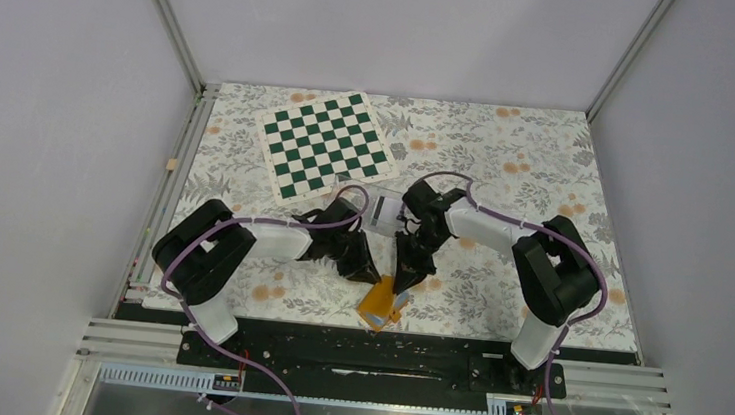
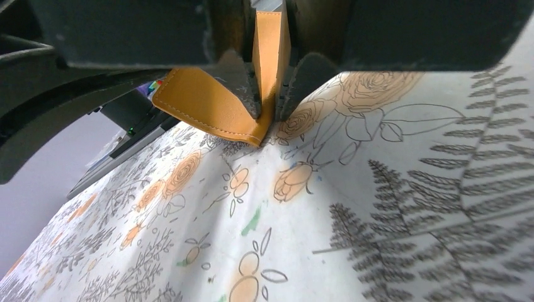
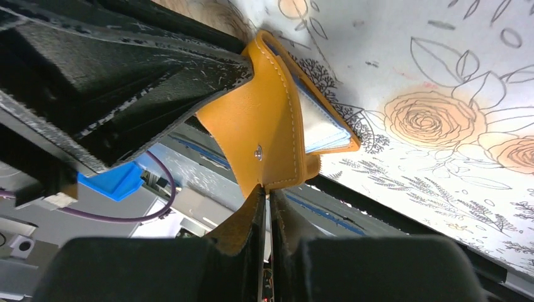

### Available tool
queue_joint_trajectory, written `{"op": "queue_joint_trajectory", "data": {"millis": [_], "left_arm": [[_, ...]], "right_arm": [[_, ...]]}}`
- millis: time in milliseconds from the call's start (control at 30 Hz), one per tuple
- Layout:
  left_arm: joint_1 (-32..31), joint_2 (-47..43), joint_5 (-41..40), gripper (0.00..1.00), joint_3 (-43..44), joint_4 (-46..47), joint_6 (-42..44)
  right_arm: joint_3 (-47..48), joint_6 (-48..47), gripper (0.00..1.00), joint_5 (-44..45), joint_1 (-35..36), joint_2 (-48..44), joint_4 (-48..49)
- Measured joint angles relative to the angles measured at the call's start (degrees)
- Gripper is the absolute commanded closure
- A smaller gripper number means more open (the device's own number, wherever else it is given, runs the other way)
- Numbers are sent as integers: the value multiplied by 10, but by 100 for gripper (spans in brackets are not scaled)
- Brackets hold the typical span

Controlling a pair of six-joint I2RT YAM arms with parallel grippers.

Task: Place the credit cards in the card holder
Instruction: Close the card holder at the center of the board.

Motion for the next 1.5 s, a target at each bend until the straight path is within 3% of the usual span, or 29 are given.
{"op": "queue_joint_trajectory", "data": {"millis": [67, 233, 367, 700, 1067, 1500], "left_arm": [[9, 0, -1, 76, 1, 0, 1], [24, -1, 0, 58, 20, -26, 25], [29, -16, 0, 56, 28, -58, 51], [29, -48, 22, 56, -26, -45, 56], [-11, -38, 28, 57, -39, 14, 19], [-11, -36, 23, 66, -43, 15, 12]], "right_arm": [[12, -2, 89, 2, -4, 4, -1], [42, -12, 71, 30, -12, 7, 9], [46, -21, 55, 55, -18, 7, 21], [-26, -22, 52, 61, -19, -14, 56], [-52, -17, 47, 6, -19, -19, 115], [-94, -40, 47, -68, -18, -20, 134]]}}
